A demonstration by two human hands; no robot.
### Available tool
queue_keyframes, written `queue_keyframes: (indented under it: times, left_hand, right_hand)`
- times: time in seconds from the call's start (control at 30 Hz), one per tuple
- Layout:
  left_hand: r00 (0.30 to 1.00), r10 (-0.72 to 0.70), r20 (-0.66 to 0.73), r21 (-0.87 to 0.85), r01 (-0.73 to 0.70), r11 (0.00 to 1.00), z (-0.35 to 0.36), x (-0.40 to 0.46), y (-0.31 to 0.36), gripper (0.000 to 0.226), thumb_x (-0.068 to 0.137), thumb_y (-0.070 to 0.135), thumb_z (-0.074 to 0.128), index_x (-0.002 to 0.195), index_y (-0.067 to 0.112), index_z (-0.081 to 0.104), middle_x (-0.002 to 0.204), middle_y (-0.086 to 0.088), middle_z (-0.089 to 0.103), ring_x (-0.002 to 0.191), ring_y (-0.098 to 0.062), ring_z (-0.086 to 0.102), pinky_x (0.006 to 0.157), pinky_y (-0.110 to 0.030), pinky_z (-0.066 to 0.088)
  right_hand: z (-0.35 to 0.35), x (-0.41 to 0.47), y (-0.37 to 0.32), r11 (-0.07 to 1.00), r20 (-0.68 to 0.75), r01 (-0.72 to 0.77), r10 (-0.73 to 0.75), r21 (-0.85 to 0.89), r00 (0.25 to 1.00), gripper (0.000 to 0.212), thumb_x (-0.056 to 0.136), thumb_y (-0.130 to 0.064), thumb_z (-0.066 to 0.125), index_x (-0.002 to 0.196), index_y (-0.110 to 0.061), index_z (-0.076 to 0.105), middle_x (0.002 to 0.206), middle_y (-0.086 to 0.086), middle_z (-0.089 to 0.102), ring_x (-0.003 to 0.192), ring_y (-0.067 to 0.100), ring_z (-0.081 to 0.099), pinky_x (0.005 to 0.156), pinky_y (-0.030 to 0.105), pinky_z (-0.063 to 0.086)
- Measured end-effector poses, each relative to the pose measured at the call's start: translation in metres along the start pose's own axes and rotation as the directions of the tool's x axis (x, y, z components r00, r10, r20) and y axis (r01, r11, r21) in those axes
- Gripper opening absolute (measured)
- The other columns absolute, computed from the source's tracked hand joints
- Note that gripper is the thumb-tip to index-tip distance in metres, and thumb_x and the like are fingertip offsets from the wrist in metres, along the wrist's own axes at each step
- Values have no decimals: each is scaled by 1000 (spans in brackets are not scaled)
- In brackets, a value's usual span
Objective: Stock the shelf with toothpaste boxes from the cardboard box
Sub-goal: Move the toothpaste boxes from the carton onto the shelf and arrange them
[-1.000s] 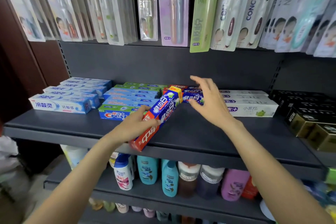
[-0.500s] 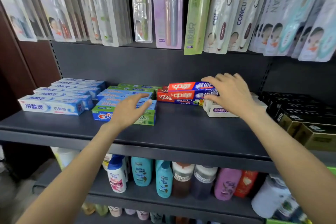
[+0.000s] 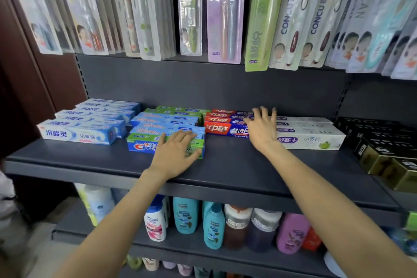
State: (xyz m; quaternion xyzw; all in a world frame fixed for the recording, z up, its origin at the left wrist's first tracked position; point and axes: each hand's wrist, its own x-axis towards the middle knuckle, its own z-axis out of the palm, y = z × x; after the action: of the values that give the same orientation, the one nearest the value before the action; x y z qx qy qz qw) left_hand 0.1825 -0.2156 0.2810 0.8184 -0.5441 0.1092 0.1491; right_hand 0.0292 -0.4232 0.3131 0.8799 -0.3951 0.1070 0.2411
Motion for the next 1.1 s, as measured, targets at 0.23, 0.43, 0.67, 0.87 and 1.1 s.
queue_keyframes:
  times: [0.23, 0.43, 0.67, 0.87, 1.1]
  left_hand:
    - [913, 41, -407, -365, -204, 909, -9, -54, 52, 38, 88, 43, 43, 115, 23, 61, 105, 10, 65, 102, -8, 54, 87, -20, 37]
    - [946, 149, -287, -650, -307, 696, 15, -133, 89, 23, 90, 30, 50, 104, 21, 66, 80, 16, 66, 77, 5, 61, 74, -12, 46]
    - [917, 211, 339, -605, 40, 795, 121, -216, 61, 33, 84, 39, 48, 108, 24, 64, 89, 18, 66, 75, 12, 58, 73, -16, 49]
    - [720, -225, 657, -99, 379, 920, 227, -295, 14, 49, 84, 23, 60, 131, 17, 48, 133, -11, 48, 122, -32, 43, 101, -37, 34]
    - [560, -442, 701, -60, 663, 746, 288, -334, -7, 67, 86, 21, 56, 145, 17, 27, 140, -10, 41, 118, -33, 51, 95, -48, 44]
  right_hand:
    - [-27, -115, -4, 807, -491, 247, 61, 537, 869, 23, 84, -18, 60, 106, -14, 68, 102, 4, 66, 100, 26, 56, 84, 37, 47]
    - [-22, -225, -22, 644, -368, 213, 114, 735, 923, 23, 87, -26, 49, 101, -23, 67, 77, -8, 68, 68, 12, 62, 57, 29, 49]
    - [68, -328, -66, 658, -36, 137, -165, 740, 986, 24, 86, -28, 45, 95, -23, 67, 73, -5, 68, 63, 18, 66, 47, 30, 51]
    - [165, -398, -112, 729, 539, -95, -404, 678, 739, 34, 92, -22, 53, 126, -24, 55, 126, -2, 57, 115, 21, 53, 88, 30, 43]
    - [256, -409, -160, 841, 638, -24, -391, 540, 664, 62, 90, -24, 56, 146, -20, 29, 145, 6, 35, 133, 27, 33, 109, 38, 31]
